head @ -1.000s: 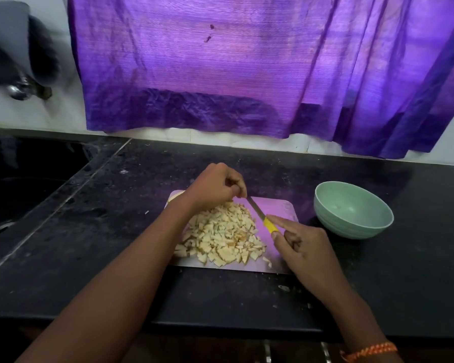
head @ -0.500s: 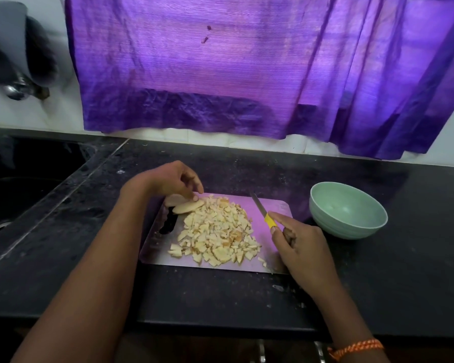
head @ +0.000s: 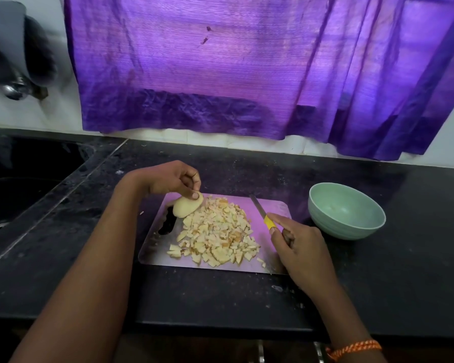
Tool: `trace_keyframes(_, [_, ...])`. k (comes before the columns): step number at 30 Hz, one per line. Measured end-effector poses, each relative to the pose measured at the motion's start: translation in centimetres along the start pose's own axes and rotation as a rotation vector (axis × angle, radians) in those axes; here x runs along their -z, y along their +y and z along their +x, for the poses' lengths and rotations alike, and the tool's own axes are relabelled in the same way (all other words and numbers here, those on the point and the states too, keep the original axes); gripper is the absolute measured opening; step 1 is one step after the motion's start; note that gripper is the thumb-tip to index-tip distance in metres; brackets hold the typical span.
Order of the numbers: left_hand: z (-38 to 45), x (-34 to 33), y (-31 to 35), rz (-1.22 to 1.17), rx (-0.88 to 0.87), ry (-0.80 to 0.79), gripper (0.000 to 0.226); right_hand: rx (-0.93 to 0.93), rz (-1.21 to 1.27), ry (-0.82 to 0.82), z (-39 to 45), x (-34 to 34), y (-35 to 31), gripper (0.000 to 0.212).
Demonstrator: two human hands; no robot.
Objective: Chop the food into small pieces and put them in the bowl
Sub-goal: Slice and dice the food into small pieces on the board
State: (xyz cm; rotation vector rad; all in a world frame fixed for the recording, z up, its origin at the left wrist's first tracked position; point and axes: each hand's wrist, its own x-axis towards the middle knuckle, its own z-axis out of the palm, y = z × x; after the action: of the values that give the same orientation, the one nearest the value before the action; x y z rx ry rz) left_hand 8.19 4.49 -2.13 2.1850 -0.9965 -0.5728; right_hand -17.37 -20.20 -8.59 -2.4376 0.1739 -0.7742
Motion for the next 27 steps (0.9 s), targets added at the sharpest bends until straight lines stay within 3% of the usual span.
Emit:
trace_keyframes(6, [0.4,0.0,-0.5,-0.042,-0.014,0.024,0.016,-0.028,-0.009,0.001,0.1,-0.2,0.1,0.019])
trace_keyframes(13, [0.4,0.0,-1.0,-0.027,0.050,0.040,0.018,-0.026,0.000,-0.017,0.0,-0.2,-0.1,0.030])
trace_keyframes(18, [0.8,-0.6,0.3,-0.184,-0.096,0.079,0.020,-0.030,0.002,-0.001,0.0,-0.2,0.1,0.032])
trace_keyframes(20, [1.3,-1.8,1.9,-0.238,-0.195,0.163,0.020,-0.030,-0.006,0.022,0.1,-0.2,0.2,0.032])
trace_keyframes(24, [3.5,-6.8,5.4,-0.208,-0.396,0.485,0.017,-0.027,-0.009,0.069,0.2,-0.2,0.6,0.034])
trace_keyframes(27, [4.5,-10.7,7.1,0.009,-0.415,0.628,0.019,-0.033,-0.030,0.082,0.3,-0.1,0.8,0.040])
